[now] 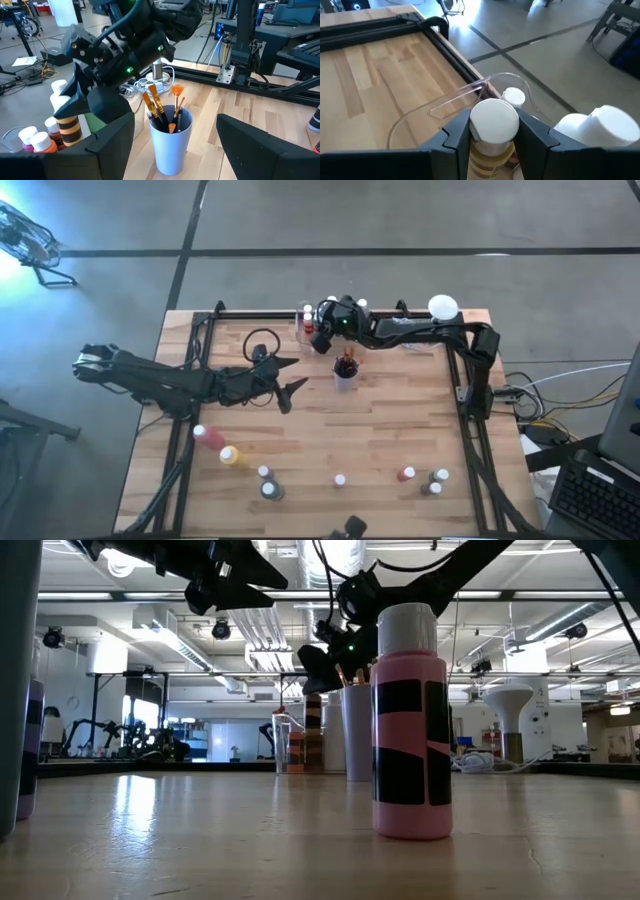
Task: Pick & Place Paint Supplies
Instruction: Put the yellow black paint bottle into the transparent bin
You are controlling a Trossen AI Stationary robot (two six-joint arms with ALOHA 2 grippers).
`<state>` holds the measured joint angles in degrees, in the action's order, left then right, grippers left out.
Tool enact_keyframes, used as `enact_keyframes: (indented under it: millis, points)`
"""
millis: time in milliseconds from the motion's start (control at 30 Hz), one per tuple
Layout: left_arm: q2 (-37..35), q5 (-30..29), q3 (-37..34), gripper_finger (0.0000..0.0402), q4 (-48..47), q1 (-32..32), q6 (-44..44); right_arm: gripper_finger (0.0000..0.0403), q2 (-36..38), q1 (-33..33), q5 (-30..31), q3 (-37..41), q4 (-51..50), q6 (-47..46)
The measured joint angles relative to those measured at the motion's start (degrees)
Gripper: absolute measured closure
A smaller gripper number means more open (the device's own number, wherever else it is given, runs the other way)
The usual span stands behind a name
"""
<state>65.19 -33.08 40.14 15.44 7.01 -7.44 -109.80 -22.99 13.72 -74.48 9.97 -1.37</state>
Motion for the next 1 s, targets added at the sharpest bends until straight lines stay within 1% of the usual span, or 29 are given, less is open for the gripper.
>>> enact_keyframes:
  millis: [100, 467, 1000]
  points:
    - [0.0, 0.0, 0.0, 0.0115, 0.0, 0.0, 0.0, 0.029, -1.0, 0.0, 1.2, 0.0, 1.4, -0.2]
    - [0.0, 0.0, 0.0, 0.0115, 0.0, 0.0, -0.1, 0.029, -3.7, -1.1, 2.6, 0.0, 2.5, -1.5]
    - [0.0, 0.0, 0.0, 0.0115, 0.0, 0.0, -0.3, 0.029, -4.7, -1.1, 2.6, 0.0, 2.6, -1.7]
